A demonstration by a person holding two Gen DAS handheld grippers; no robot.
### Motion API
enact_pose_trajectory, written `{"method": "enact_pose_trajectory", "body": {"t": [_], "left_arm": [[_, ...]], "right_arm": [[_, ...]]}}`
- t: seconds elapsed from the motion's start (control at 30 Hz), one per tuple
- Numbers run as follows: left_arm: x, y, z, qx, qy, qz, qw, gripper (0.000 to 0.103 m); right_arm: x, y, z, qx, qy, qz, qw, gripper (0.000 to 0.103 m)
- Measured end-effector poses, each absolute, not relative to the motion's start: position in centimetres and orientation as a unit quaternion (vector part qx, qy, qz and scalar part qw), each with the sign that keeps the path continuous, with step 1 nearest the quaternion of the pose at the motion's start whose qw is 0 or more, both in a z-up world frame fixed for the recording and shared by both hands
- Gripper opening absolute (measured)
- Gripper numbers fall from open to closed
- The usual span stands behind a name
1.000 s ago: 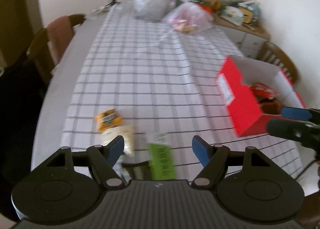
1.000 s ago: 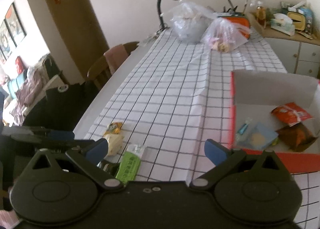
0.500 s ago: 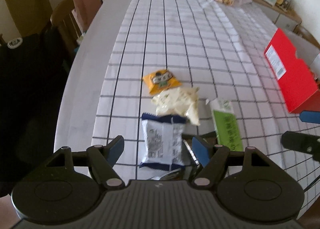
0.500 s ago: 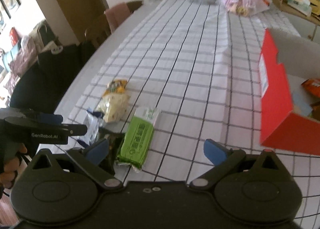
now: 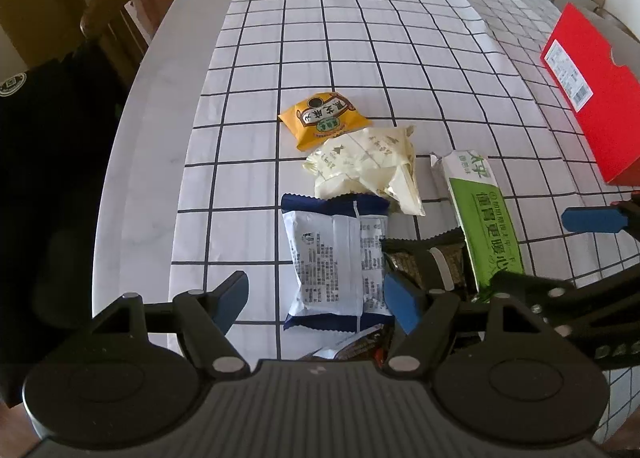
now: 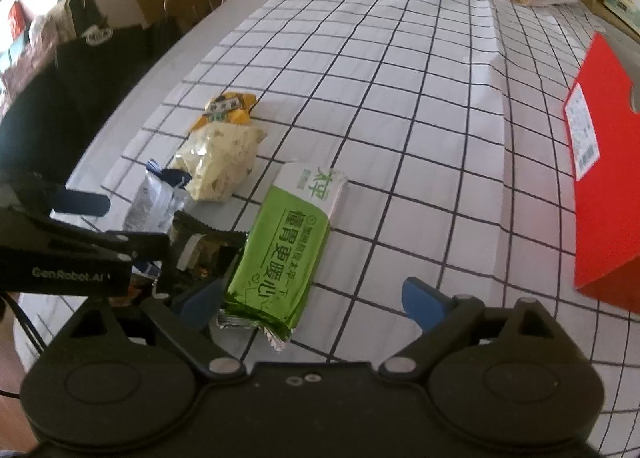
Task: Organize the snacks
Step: 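Grasp the green packet with the right gripper while the left grasps white-blue pastry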
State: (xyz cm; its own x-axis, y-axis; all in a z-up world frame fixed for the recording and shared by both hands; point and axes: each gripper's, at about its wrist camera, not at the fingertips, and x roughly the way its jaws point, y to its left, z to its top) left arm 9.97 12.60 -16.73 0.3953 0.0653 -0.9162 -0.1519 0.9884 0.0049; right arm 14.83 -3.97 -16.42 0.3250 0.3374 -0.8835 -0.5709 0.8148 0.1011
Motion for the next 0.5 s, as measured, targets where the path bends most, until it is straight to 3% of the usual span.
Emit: {"method": "enact_pose_trajectory", "body": {"t": [0.5], "left_arm": [[12.4,12.6,-18.2,-0.031,0.577,0.076,0.813,0.074]], "right_arm": [[15.2,-0.9,-17.9,-0.177,0.494,0.276,0.805,0.084]]}}
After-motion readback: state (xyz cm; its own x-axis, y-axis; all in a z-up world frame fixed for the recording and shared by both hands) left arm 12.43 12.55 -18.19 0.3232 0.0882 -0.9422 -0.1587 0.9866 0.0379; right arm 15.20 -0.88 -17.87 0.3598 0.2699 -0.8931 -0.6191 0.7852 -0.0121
